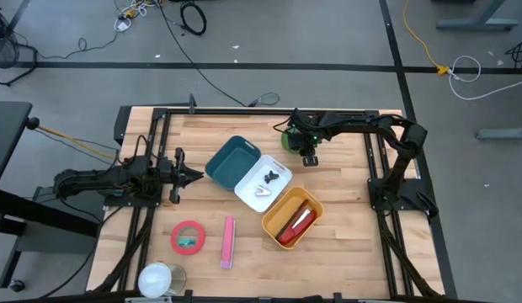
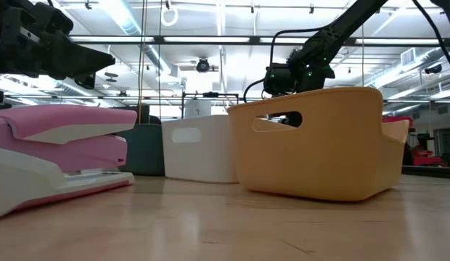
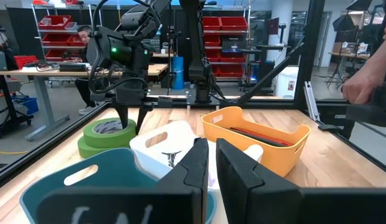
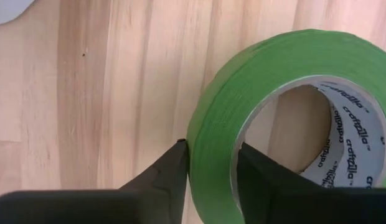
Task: Pick and place Stapler, Stapler remover, tape
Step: Put the green tape into the blue bin
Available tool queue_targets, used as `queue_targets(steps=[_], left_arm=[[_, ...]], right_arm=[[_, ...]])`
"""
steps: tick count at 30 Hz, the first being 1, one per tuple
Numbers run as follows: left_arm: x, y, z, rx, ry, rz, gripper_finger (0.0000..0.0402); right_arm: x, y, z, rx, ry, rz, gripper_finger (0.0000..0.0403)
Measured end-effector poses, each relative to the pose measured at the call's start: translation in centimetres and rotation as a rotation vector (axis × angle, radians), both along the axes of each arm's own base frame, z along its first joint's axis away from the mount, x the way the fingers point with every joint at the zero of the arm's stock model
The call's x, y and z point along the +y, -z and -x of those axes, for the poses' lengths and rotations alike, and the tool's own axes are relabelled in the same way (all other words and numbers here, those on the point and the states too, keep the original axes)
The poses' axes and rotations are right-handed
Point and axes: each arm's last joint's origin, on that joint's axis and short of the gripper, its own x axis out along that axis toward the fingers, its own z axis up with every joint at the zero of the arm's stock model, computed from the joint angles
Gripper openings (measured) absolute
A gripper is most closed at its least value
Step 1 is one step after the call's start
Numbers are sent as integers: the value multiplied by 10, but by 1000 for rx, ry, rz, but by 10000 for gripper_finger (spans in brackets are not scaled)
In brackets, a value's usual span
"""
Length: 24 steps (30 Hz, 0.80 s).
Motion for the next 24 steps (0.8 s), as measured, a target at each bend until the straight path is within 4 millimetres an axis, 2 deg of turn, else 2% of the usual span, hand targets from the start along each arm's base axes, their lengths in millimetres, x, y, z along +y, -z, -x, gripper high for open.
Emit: queue_targets(steps=[17, 24], left_arm=[[0, 0, 0, 0, 0, 0, 37], [0, 0, 0, 0, 0, 0, 37]], right_arm=[[2, -2, 0, -3, 25, -7, 101], [4, -17, 1, -41, 37, 8, 101]])
